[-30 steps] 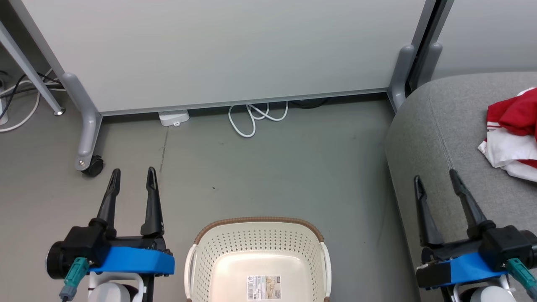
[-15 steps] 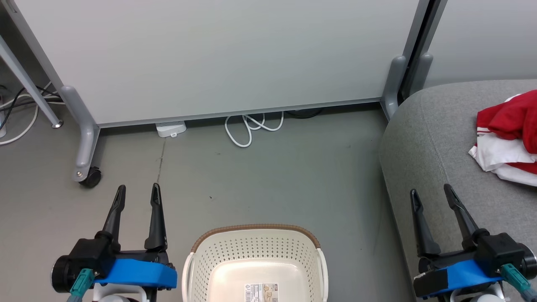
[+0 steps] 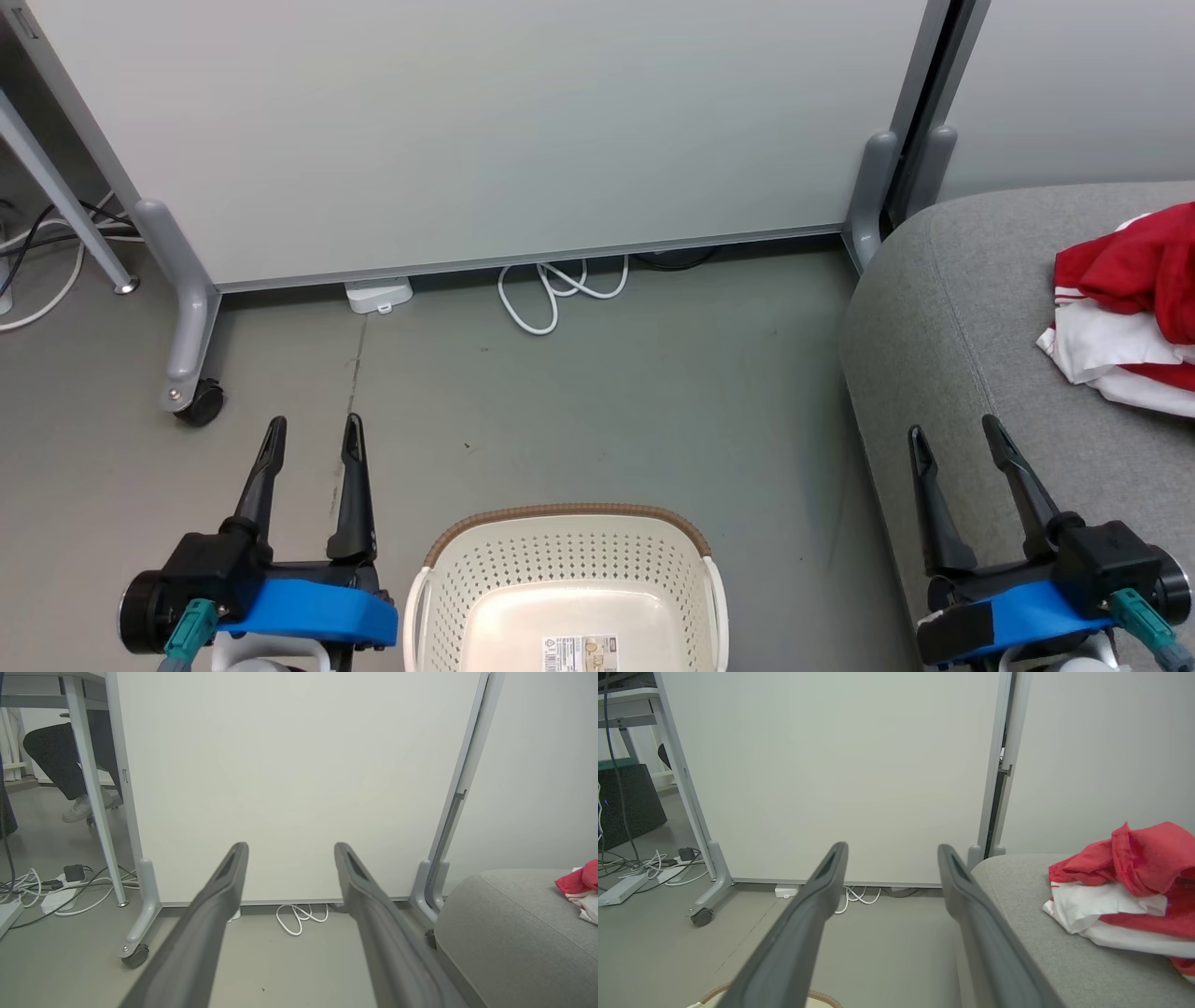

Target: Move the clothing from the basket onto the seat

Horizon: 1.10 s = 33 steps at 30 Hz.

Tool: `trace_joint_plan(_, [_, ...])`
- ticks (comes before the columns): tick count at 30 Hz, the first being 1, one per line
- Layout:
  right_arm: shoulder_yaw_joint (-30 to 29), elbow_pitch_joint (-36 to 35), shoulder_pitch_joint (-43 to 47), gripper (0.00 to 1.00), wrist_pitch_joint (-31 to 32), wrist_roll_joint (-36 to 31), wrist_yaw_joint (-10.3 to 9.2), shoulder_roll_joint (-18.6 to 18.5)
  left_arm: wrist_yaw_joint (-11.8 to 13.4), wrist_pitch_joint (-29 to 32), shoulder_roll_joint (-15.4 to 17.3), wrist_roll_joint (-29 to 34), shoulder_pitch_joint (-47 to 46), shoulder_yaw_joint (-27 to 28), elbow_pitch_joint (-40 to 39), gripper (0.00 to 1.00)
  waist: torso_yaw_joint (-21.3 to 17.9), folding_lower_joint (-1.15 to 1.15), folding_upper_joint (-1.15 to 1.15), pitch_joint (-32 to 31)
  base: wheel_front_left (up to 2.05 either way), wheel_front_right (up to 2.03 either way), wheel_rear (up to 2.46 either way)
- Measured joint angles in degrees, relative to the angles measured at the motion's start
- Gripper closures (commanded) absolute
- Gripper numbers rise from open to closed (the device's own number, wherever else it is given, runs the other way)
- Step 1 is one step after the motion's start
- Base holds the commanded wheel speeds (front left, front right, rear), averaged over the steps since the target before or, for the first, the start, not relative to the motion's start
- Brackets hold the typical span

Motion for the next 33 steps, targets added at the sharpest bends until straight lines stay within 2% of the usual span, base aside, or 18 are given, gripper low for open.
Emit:
trace_joint_plan(1, [-0.01, -0.01, 0.01, 0.00, 0.00, 0.00, 0.00, 0.00, 0.00, 0.00, 0.00, 0.00, 0.00, 0.01, -0.01, 0.00, 0.01, 0.00, 0.00, 0.03, 0.00, 0.00, 0.00])
trace_joint_plan(2, [-0.03, -0.01, 0.01, 1.00, 0.00, 0.00, 0.00, 0.00, 0.00, 0.00, -0.01, 0.01, 0.00, 0.01, -0.01, 1.00, 0.02, 0.00, 0.00, 0.07, 0.00, 0.00, 0.00])
trace_joint_plan(7, [0.08, 2.27, 0.61, 1.00, 0.41, 0.36, 0.00, 0.03, 0.00, 0.43, -0.12, -0.59, 1.59, -0.03, 2.21, 1.00, 0.01, 0.00, 0.00, 0.05, 0.00, 0.00, 0.00])
trace_joint_plan(33, [-1.40, 3.48, 0.18, 1.00, 7.09, 28.64, 0.00, 0.05, 0.00, 7.25, -0.14, -26.89, 1.10, 2.12, 2.32, 1.00, -0.40, 0.00, 0.00, -0.29, 0.00, 0.00, 0.00])
